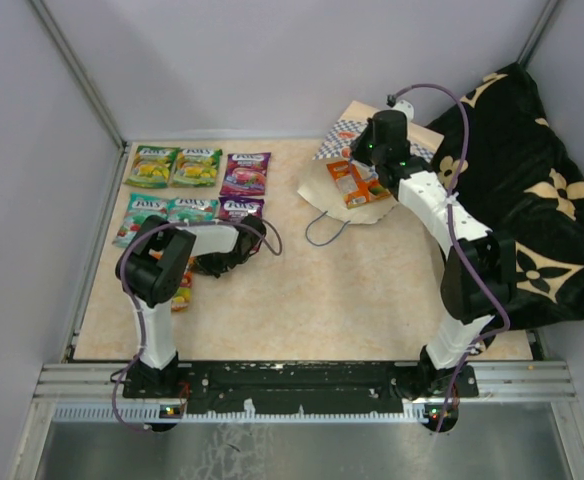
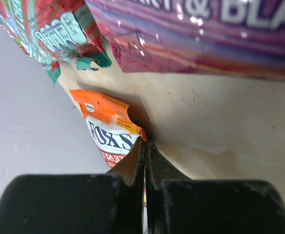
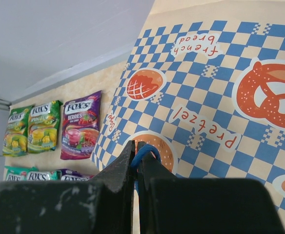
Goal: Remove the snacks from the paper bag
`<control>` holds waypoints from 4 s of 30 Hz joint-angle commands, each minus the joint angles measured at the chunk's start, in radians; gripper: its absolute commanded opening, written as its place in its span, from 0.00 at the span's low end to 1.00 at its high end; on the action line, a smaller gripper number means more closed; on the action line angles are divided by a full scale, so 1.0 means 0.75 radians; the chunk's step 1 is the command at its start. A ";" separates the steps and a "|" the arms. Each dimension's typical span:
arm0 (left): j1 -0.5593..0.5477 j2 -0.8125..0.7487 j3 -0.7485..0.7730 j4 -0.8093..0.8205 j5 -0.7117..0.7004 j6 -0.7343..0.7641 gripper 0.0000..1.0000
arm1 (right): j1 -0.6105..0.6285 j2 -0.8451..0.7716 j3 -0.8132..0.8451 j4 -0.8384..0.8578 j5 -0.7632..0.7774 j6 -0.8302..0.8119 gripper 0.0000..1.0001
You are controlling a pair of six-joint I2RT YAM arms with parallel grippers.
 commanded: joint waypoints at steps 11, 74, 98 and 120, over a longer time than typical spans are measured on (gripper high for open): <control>0.026 -0.050 -0.084 -0.001 -0.066 -0.013 0.00 | -0.017 -0.039 0.013 0.093 -0.037 -0.005 0.00; -0.159 -0.293 0.369 1.365 1.637 -0.768 0.88 | -0.019 -0.084 0.056 -0.040 -0.089 -0.151 0.00; -0.288 0.382 0.524 1.818 0.889 -1.342 0.69 | -0.017 0.007 0.276 -0.240 -0.022 -0.247 0.00; -0.267 0.836 1.144 1.230 0.989 -1.416 0.70 | -0.018 -0.021 0.221 -0.192 -0.030 -0.233 0.00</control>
